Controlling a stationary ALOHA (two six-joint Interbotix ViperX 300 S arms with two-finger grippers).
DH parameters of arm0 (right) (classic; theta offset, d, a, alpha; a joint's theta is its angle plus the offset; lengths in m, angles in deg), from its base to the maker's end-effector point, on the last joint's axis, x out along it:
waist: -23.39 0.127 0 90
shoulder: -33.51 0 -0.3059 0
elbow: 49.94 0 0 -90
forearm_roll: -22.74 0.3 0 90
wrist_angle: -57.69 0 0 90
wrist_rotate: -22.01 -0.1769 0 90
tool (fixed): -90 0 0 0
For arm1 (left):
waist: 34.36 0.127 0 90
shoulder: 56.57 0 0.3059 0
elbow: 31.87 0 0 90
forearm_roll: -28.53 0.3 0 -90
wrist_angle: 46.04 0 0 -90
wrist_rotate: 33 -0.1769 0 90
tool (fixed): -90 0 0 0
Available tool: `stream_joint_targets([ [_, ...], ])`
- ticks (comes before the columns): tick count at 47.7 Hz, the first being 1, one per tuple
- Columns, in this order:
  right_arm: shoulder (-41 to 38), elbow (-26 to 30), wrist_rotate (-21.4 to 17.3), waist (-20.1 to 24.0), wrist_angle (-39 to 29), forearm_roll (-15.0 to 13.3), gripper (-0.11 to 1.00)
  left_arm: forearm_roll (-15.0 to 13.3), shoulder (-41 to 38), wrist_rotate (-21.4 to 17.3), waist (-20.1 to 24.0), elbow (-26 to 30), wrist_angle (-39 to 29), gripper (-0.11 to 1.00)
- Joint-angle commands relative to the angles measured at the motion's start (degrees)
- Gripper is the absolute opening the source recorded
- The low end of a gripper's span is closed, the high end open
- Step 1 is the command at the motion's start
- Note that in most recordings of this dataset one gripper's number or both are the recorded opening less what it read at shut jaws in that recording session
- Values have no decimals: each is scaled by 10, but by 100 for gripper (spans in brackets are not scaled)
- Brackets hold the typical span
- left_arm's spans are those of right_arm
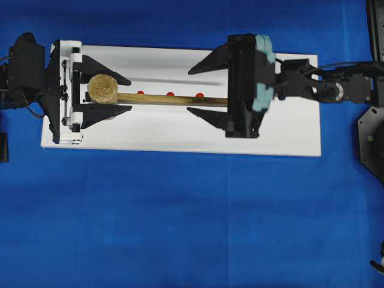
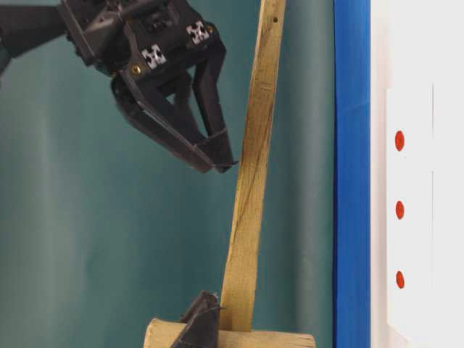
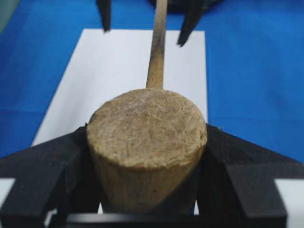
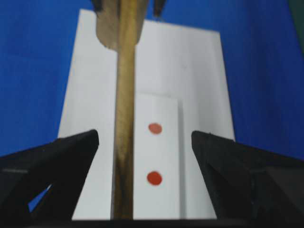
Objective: Hit the mark with a hammer.
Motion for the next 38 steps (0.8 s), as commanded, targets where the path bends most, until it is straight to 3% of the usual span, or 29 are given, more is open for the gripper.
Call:
stream_joint_targets([
  [1,13,5,-1,5,11,-13,93,-1,8,38,3,21,4,43],
  [15,11,6,1,5,11,-49,93,-1,9,279,2,39,5,44],
  [31,3,5,4,5,10,-68,93,-1,9,599,2,40,5,44],
  [38,-2,6,6,5,10,-70,93,0,9,684,-4,41,5,43],
])
